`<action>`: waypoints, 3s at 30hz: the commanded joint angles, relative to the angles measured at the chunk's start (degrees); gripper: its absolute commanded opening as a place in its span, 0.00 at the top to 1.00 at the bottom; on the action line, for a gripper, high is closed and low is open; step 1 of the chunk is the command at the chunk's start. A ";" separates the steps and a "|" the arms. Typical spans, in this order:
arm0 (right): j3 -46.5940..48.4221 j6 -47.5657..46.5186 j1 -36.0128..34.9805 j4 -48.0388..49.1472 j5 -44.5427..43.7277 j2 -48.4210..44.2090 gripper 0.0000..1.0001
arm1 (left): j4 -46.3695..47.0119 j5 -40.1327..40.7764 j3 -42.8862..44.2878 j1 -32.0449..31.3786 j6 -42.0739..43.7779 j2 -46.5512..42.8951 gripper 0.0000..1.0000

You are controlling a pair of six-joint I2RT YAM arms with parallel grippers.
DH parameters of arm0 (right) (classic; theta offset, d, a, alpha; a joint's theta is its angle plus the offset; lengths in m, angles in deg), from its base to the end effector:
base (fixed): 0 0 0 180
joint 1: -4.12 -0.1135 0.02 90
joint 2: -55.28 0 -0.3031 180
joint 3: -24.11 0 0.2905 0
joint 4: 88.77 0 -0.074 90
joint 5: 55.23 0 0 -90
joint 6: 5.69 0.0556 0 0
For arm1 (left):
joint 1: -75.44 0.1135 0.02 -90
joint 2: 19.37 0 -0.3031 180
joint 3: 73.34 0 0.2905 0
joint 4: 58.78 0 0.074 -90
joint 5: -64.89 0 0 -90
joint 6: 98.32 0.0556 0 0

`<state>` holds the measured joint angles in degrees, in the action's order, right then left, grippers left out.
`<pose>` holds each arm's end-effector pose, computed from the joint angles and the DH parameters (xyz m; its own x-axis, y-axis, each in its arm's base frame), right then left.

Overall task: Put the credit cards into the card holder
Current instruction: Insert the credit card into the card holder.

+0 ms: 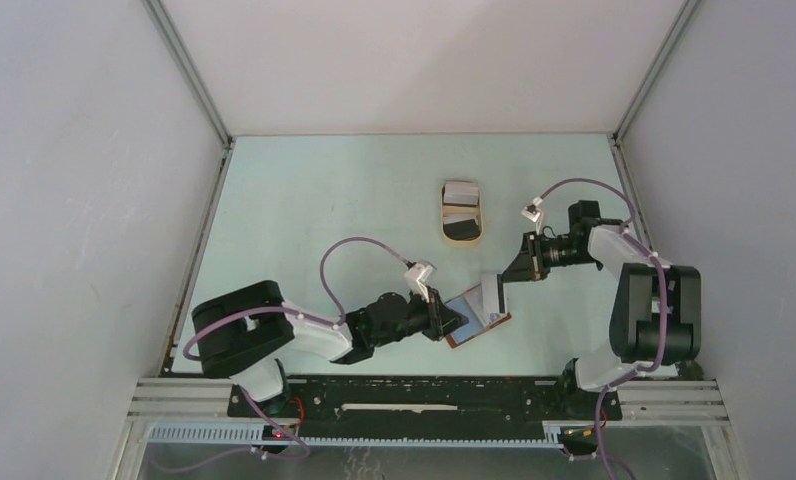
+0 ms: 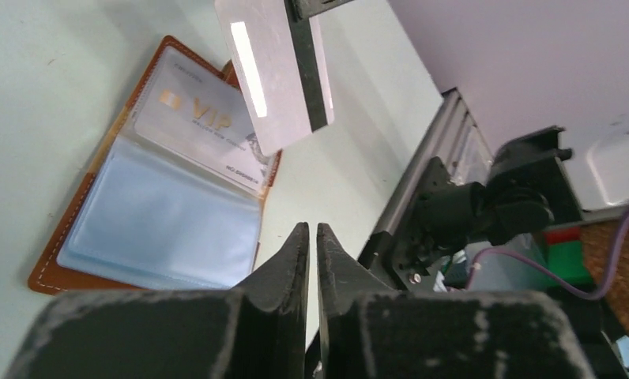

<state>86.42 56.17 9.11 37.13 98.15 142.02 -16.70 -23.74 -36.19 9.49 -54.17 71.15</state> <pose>0.2902 0.0246 0.1990 -0.7958 -0.1426 -0.5886 -0.5823 0.4474 0.6788 0.1329 -0.2946 0.1581 -0.7038 -0.1832 -0.6864 0.5720 0.4270 -0.7004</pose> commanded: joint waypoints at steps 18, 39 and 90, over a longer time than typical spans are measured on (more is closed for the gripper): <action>5.24 -0.50 -4.82 -0.94 -2.80 10.71 1.00 | -13.32 10.78 8.16 -1.70 -1.55 8.80 0.96; 6.90 4.05 -8.60 0.32 -6.01 14.28 1.00 | -16.20 12.04 6.14 -2.25 -6.88 8.79 0.97; 12.39 4.98 -17.40 -4.44 -15.39 22.03 1.00 | -13.33 11.35 4.47 -2.60 -7.33 8.77 0.98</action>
<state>97.17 62.71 -7.26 33.26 84.31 163.09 -30.95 -13.23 -30.57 7.31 -60.95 79.87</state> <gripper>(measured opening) 0.007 0.028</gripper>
